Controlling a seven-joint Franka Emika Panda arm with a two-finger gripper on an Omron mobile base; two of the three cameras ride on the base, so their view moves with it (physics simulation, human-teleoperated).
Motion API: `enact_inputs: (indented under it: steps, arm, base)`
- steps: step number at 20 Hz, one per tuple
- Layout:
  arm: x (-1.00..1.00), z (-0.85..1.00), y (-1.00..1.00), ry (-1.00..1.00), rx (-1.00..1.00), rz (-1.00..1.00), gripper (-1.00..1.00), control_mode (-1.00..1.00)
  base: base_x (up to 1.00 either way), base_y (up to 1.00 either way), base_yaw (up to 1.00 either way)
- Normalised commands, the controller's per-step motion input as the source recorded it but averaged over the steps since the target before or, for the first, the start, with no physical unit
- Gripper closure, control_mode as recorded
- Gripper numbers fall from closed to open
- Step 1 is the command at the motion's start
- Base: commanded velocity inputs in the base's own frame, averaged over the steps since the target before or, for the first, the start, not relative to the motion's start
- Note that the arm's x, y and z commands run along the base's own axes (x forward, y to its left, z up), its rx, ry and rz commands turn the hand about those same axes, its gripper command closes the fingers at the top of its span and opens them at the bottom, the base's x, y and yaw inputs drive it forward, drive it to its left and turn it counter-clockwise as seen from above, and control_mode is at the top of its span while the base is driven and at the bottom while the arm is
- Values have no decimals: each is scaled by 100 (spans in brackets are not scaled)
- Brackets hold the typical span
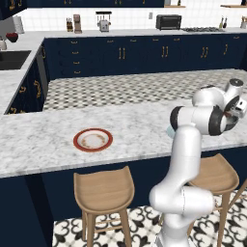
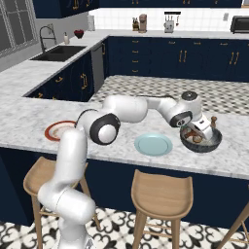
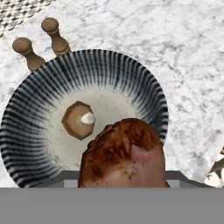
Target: Pick the chicken drumstick and mushroom from their plates and place them in the bowl. Then put the bowl in the fridge.
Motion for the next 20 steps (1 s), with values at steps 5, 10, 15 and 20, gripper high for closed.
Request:
enact_inputs:
  steps: [5, 10, 15, 20]
  arm:
    - [36, -22, -28, 0, 0, 0, 100, -100]
    - [34, -21, 0, 3, 0, 0, -100, -100]
    - [4, -32, 0, 5, 0, 0, -100, -100]
    - [0, -3, 0, 0, 0, 0, -100, -100]
  base:
    - [0, 0, 0]
    - [0, 0, 0]
    - [0, 0, 0]
    - [0, 0, 0]
